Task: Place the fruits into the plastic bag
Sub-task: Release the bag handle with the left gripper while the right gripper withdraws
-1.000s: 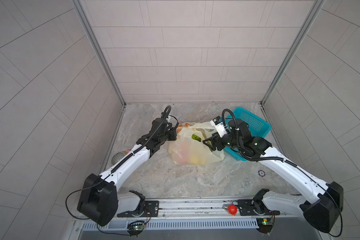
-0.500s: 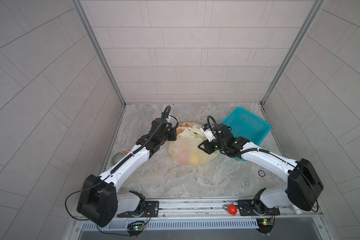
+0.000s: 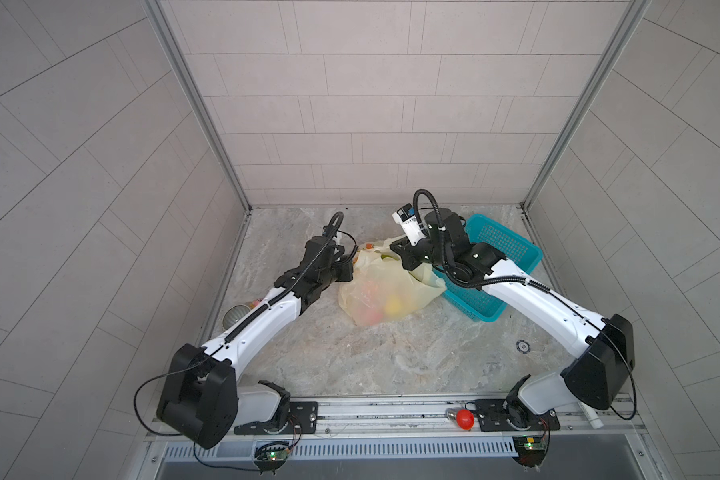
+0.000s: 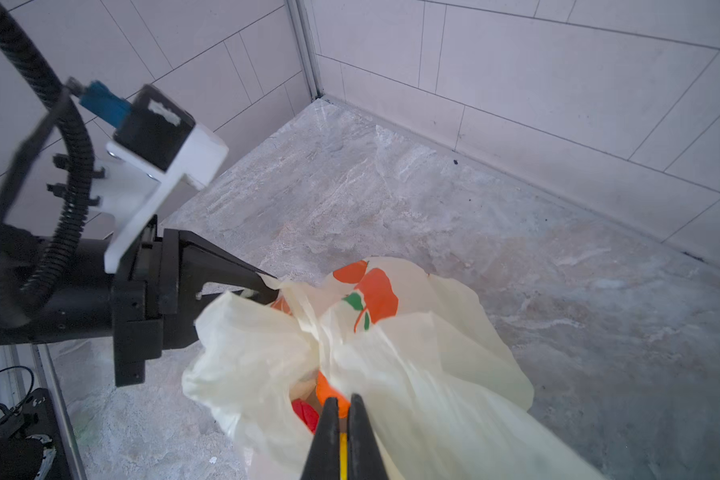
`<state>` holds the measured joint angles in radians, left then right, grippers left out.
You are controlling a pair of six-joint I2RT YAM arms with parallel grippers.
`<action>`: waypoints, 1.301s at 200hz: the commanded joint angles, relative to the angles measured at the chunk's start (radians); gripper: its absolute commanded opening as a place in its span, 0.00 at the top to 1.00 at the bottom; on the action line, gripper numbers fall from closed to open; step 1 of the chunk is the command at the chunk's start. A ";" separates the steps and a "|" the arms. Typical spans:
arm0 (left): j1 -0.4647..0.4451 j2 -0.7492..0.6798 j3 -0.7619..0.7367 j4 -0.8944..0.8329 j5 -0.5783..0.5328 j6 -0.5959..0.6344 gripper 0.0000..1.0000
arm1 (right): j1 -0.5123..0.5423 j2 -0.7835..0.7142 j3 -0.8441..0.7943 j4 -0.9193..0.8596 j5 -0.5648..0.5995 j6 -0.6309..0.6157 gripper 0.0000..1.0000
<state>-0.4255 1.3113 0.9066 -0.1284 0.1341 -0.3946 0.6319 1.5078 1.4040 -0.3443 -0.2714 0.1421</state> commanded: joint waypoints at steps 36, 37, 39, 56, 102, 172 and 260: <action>-0.010 0.071 -0.014 -0.007 0.041 -0.030 1.00 | 0.071 0.036 0.072 -0.096 -0.018 -0.050 1.00; -0.012 0.072 -0.014 -0.007 0.041 -0.031 1.00 | 0.071 0.033 0.070 -0.095 -0.018 -0.049 1.00; -0.013 0.074 -0.011 -0.007 0.041 -0.032 1.00 | 0.071 0.028 0.068 -0.092 -0.018 -0.048 1.00; -0.026 0.092 -0.007 -0.007 0.037 -0.034 1.00 | 0.067 -0.015 0.052 -0.088 -0.008 -0.047 1.00; -0.101 0.157 0.031 0.004 0.060 -0.035 1.00 | -0.013 -0.155 -0.014 -0.074 -0.008 0.002 1.00; -0.126 -0.033 0.024 0.082 -0.085 0.071 0.00 | -0.306 -0.365 -0.255 0.026 0.222 0.177 0.37; 0.102 -0.258 0.002 -0.045 -0.490 0.130 0.00 | -0.471 -0.498 -0.525 0.111 0.829 0.156 0.11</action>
<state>-0.4610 1.0348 0.9466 -0.1379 -0.1825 -0.2302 0.1646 1.0080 0.9699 -0.2832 0.2466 0.3229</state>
